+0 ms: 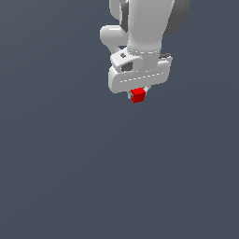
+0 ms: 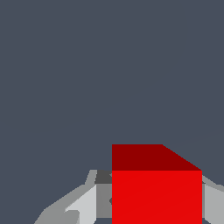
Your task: Pick up the red cube and move it to a goal position.
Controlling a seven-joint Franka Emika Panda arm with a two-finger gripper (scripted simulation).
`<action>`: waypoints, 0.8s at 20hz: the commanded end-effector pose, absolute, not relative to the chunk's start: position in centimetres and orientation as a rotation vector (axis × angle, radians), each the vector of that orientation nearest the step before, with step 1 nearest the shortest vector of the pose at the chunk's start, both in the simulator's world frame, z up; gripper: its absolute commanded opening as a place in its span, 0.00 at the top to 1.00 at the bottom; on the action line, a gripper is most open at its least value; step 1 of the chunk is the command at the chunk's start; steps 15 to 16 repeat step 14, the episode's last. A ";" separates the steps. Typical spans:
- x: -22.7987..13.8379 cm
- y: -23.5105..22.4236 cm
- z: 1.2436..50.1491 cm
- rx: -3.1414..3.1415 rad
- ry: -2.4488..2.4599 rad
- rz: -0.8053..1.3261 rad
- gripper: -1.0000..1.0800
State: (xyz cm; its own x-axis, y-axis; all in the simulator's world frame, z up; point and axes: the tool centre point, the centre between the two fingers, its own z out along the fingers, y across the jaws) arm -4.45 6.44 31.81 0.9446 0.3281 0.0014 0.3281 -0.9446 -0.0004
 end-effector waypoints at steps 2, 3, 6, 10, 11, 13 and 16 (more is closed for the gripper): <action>-4.4 6.5 34.3 -3.097 -0.523 0.000 1.00; -4.4 6.5 34.8 -3.097 -0.523 0.000 1.00; -4.3 6.6 36.1 -3.098 -0.522 0.000 1.00; -4.2 6.6 37.1 -3.098 -0.522 0.000 1.00; -4.2 6.6 37.2 -3.098 -0.522 0.000 1.00; -4.2 6.6 37.3 -3.098 -0.522 0.000 1.00; -4.1 6.6 37.3 -3.098 -0.522 0.000 1.00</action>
